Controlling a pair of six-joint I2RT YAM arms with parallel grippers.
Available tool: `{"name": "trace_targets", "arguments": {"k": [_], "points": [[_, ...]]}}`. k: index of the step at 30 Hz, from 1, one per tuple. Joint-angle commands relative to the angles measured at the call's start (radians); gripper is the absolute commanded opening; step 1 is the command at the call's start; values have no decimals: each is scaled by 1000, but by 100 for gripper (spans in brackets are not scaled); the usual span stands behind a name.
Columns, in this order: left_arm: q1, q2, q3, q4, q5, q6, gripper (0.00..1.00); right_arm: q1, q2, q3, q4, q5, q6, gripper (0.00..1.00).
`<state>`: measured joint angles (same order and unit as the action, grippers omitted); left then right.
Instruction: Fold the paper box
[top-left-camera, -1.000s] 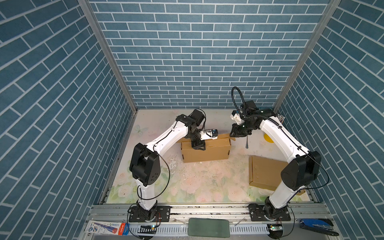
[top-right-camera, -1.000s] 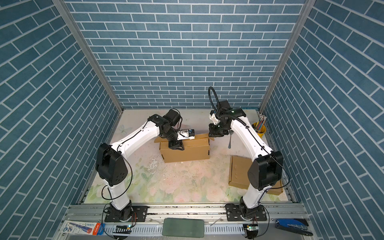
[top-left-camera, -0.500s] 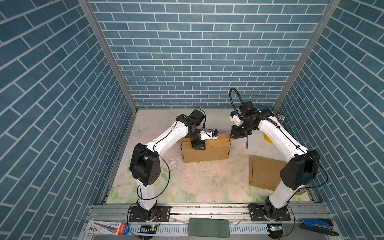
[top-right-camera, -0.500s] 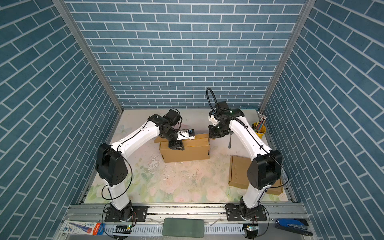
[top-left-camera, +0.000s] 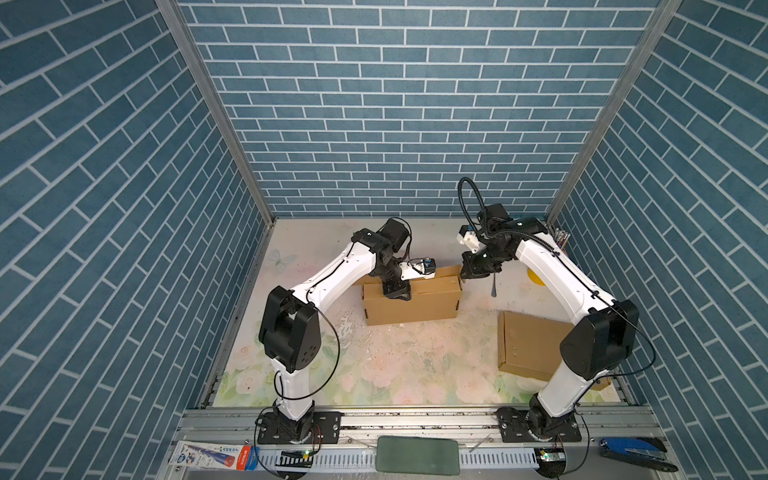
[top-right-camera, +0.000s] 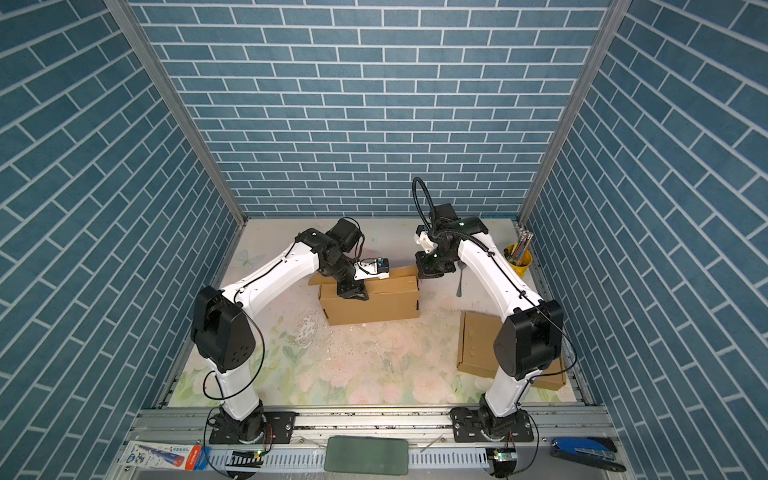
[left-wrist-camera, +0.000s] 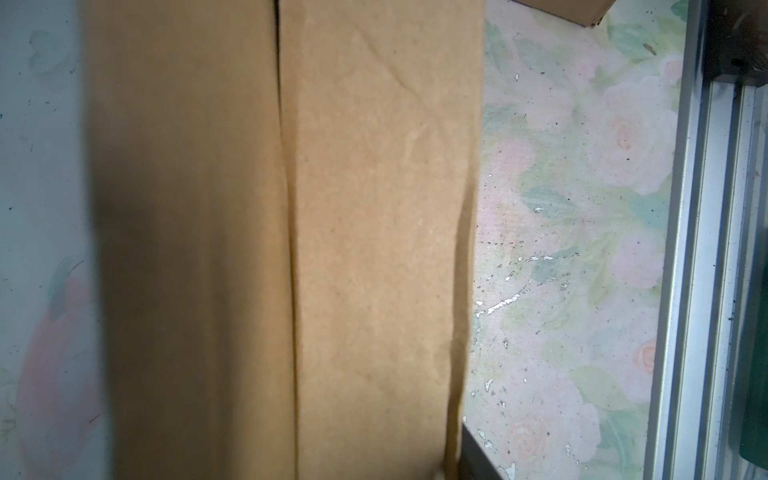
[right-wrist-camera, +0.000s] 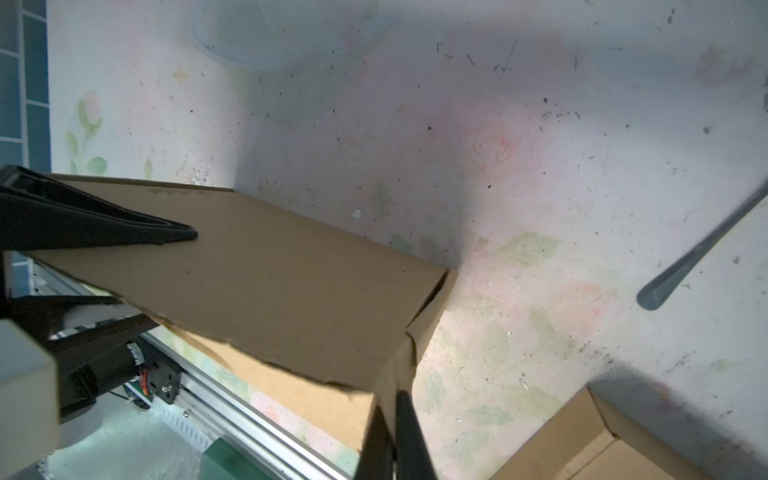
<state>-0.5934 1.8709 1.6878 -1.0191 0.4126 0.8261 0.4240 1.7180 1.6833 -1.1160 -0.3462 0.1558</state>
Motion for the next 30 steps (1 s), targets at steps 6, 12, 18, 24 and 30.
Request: {"name": "trace_targets", "arguments": {"k": [6,12,18,24,30], "points": [[-3,83,-66,-16,-19,32,26,-5,-77,-70,128,-165,152,0],[-4,71,-77,-6,-30,31,31,-30,-105,-129,179,-210,191,0],[-3,55,-93,13,-40,27,35,-40,-131,-187,213,-242,224,0],[-4,64,-81,11,-38,25,36,-58,-165,-233,254,-298,262,0],[-3,56,-86,19,-44,26,42,-100,-193,-287,291,-370,284,0]]}}
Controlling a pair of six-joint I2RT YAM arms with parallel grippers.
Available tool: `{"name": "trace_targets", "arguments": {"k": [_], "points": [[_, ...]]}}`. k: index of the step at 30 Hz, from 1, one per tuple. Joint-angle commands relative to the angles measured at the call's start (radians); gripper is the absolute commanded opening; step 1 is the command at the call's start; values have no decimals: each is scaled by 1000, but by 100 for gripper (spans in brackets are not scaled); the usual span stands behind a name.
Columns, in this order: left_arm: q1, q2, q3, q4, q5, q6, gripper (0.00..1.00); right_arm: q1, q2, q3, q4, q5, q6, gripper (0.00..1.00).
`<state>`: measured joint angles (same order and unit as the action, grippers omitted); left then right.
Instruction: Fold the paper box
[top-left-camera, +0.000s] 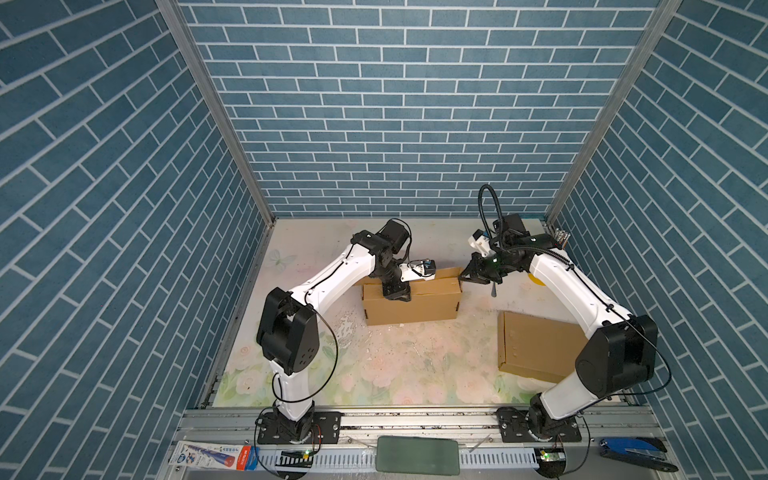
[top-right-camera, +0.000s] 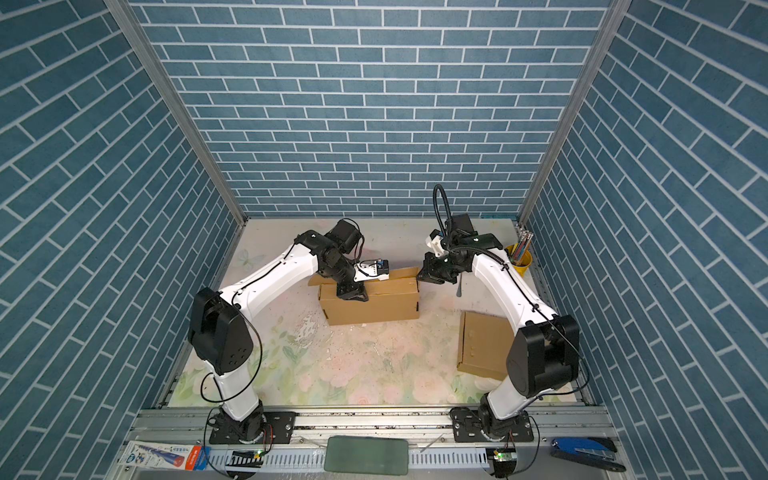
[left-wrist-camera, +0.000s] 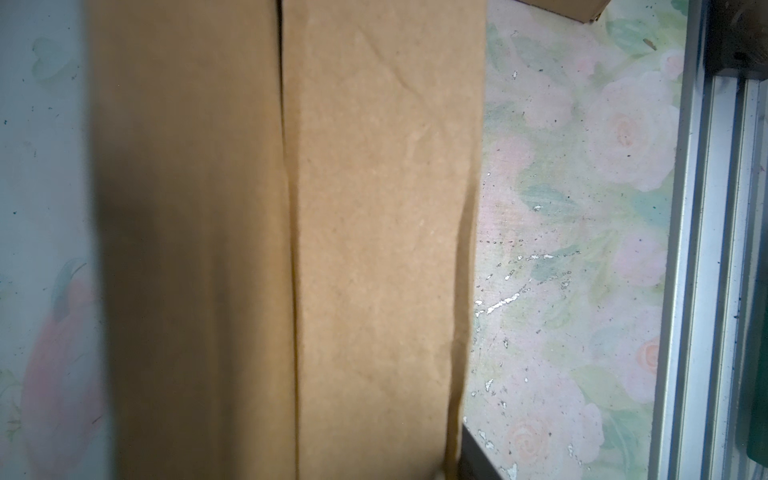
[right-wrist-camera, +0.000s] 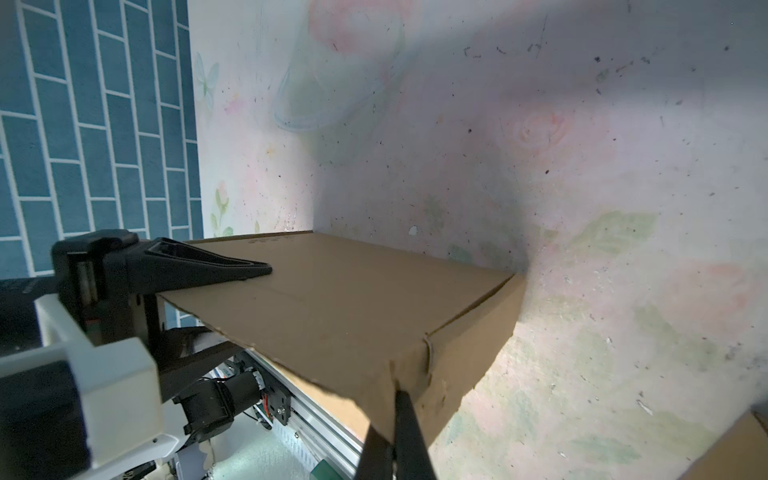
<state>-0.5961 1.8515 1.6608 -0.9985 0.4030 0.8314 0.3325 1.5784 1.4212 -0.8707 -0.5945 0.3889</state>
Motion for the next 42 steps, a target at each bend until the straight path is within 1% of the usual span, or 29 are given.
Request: {"name": "trace_targets", "arguments": {"k": [1,8,12,20,26,31,35,37,40,42], "points": [[-1,75,-61,-2,-33,20,42,-12,-57,-30,46,-129,50,0],[-1,67,-73,7,-39,22,42,-64,-85,-52,53,-214,48,0],[-3,64,-81,14,-35,20,41,-74,-91,-82,93,-266,74,0],[-4,61,-97,21,-35,14,39,-91,-104,-127,136,-298,108,0],[-4,66,-94,23,-29,12,38,-92,-107,-195,170,-293,132,0],[-4,64,-92,21,-36,14,38,-93,-101,-209,97,-200,70,0],[-4,64,-91,24,-38,12,38,-92,-98,-232,86,-143,59,0],[-4,65,-89,27,-39,12,38,-90,-100,-231,63,-86,41,0],[-4,69,-82,29,-43,9,38,-75,-100,-237,58,-44,34,0],[-4,74,-74,28,-46,8,38,-53,-100,-231,39,7,23,0]]}}
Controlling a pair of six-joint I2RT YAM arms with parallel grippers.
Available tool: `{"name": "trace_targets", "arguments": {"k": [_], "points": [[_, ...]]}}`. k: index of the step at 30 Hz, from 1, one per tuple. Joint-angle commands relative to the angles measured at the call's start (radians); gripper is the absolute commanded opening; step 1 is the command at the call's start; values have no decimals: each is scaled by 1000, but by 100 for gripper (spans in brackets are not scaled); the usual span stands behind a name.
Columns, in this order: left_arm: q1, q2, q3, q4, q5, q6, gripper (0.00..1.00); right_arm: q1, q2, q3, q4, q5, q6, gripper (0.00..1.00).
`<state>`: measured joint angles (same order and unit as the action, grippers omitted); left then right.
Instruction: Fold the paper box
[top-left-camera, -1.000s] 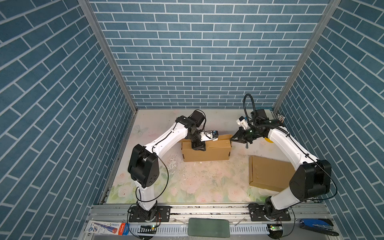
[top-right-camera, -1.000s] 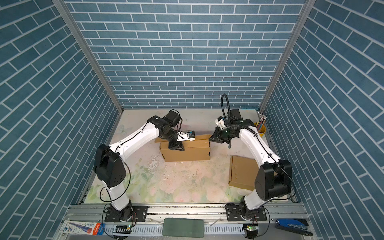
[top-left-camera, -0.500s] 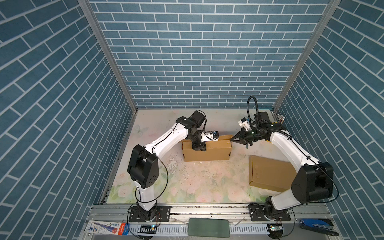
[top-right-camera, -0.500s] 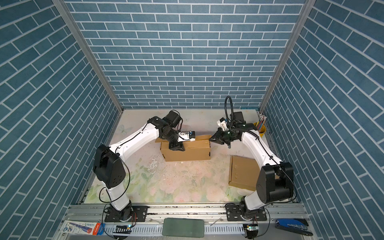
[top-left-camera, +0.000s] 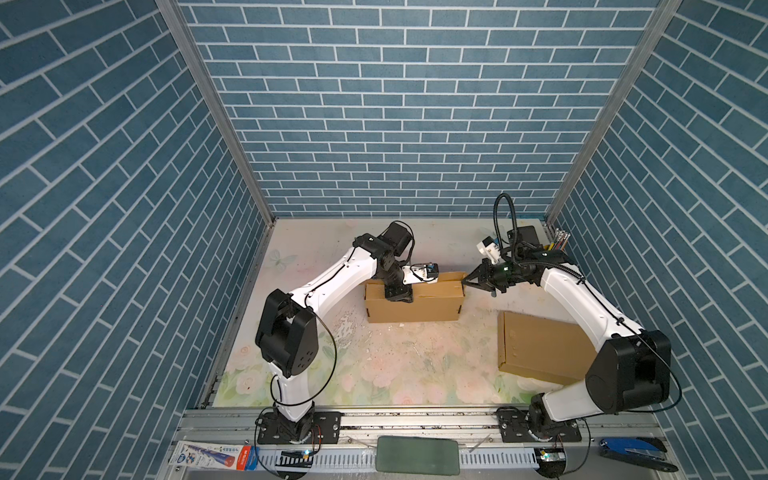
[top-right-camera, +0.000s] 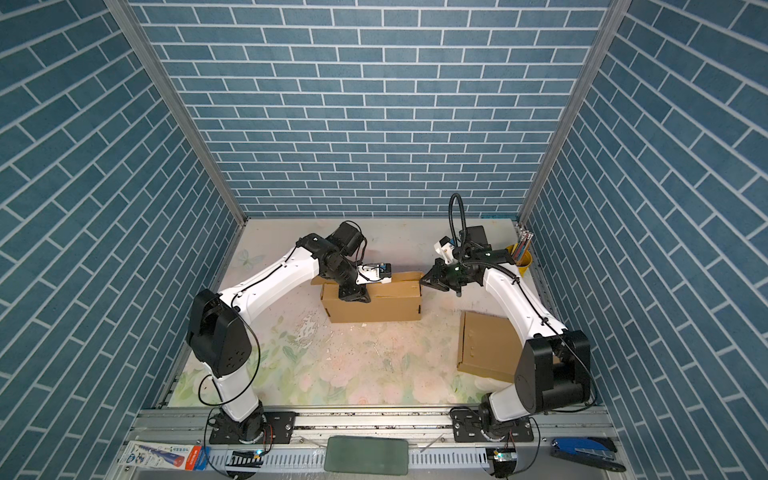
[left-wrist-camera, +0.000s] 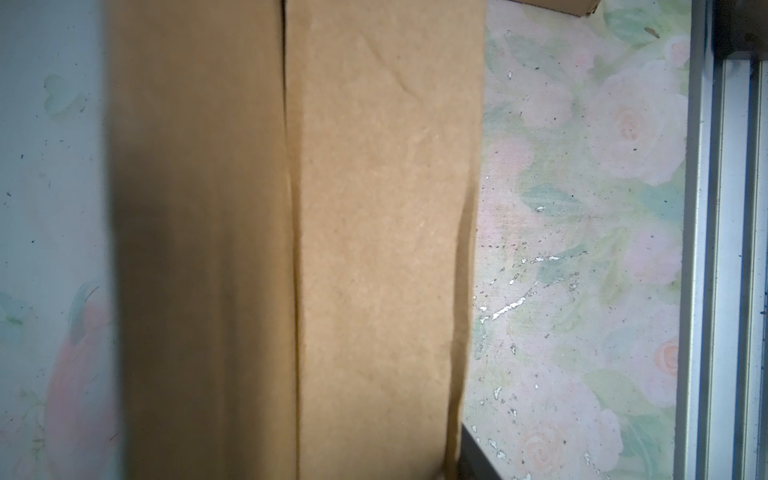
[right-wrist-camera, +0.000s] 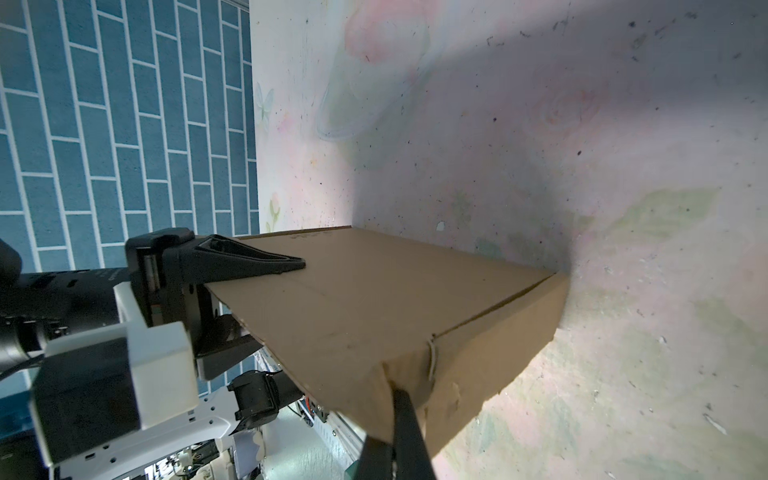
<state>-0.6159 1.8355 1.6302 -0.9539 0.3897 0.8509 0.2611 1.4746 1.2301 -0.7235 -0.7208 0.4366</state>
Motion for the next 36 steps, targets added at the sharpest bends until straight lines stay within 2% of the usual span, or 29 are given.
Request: {"name": "trace_targets", "arguments": {"k": [1,10,12,16,19,23,26,36], "points": [[16,93,-38,-17,-36,-12,38,29,4,-36,-117,159,-29,0],[16,111,-13,-28,-37,-16,38,76,-39,-63,-109,292,18,0],[16,113,-12,-29,-33,-13,37,71,-58,-65,-67,219,50,0],[16,114,-16,-32,-34,-8,36,50,-79,-71,96,-15,182,0],[15,111,-23,-31,-31,-5,35,26,-86,-85,204,-124,264,0],[16,110,-27,-28,-27,-6,35,6,-85,-108,279,-208,318,0],[16,110,-27,-29,-26,-4,35,6,-82,-116,254,-195,298,0],[16,112,-15,-36,-29,-6,35,8,-48,-151,41,30,95,0]]}}
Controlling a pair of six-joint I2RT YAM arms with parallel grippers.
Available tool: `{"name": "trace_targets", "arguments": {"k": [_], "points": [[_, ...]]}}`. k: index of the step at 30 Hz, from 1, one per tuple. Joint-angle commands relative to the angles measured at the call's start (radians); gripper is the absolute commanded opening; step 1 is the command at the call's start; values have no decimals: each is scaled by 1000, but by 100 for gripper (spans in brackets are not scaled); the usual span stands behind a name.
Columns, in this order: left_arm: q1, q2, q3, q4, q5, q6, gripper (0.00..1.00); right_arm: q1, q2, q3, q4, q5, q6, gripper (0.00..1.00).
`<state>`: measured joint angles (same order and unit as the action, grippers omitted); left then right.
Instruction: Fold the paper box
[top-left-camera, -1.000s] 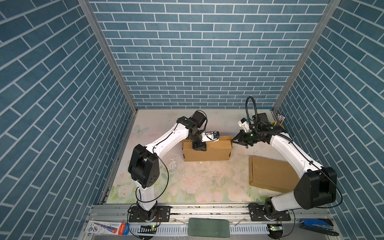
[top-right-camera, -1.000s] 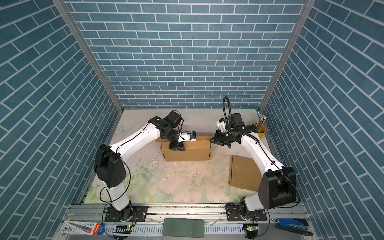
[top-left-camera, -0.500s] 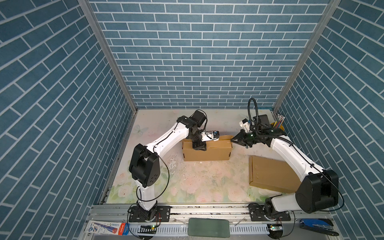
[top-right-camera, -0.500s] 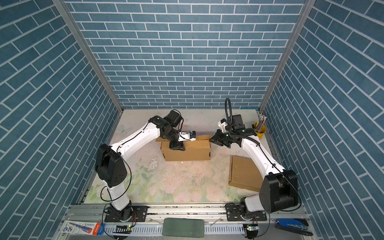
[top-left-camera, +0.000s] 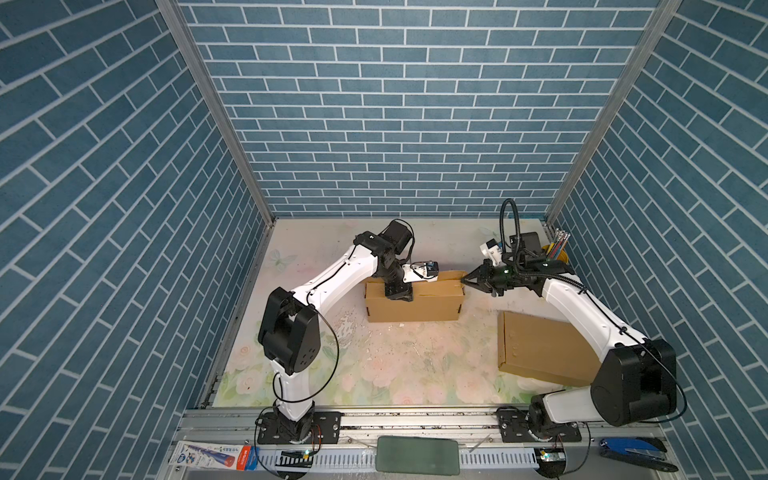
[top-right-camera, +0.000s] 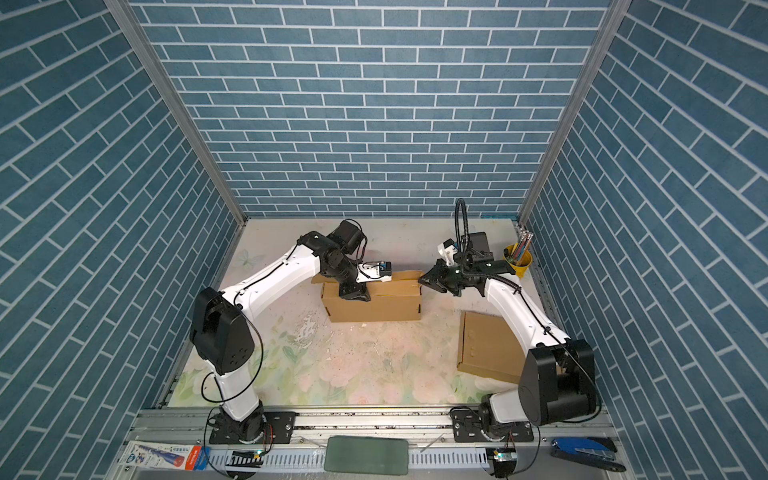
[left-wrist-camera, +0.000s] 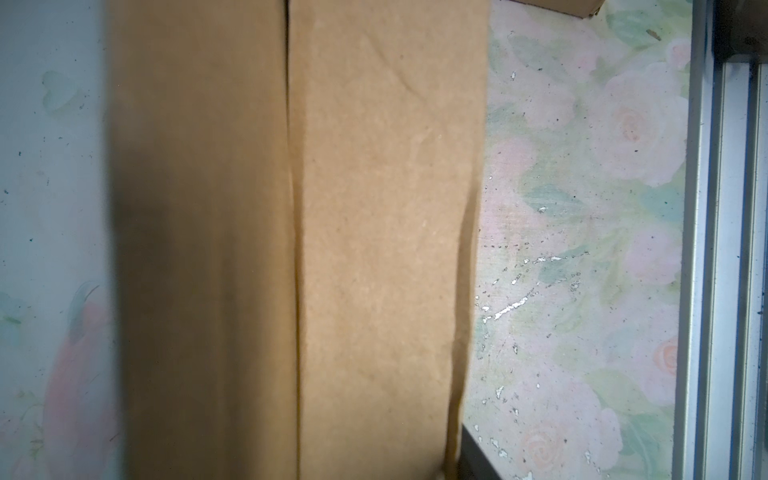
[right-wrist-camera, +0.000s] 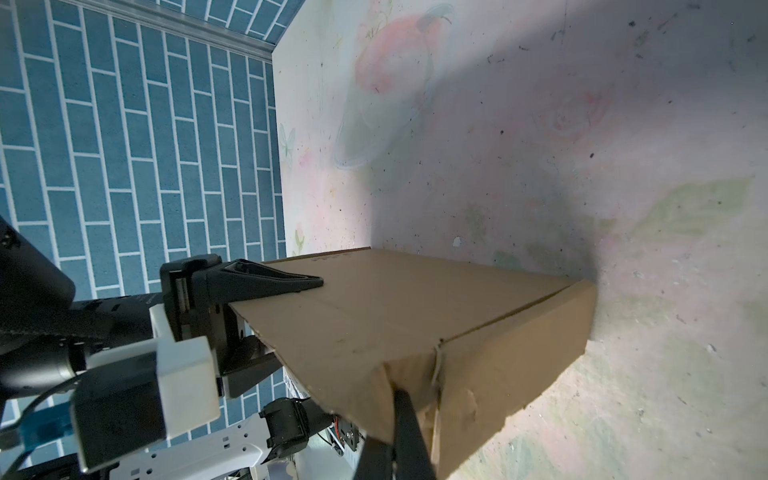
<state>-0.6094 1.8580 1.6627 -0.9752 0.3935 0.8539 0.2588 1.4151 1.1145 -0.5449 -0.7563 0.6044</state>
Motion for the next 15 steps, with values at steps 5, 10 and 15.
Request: {"name": "trace_targets", "arguments": {"k": [5,10,15], "points": [[10,84,-47,-13,-40,-11,35,16,18,-28,-184,123,-111,0],[10,74,-55,-1,-48,-24,38,31,21,-44,-198,188,-123,0],[10,66,-50,7,-56,-27,40,61,18,-28,-221,291,-127,0]]}}
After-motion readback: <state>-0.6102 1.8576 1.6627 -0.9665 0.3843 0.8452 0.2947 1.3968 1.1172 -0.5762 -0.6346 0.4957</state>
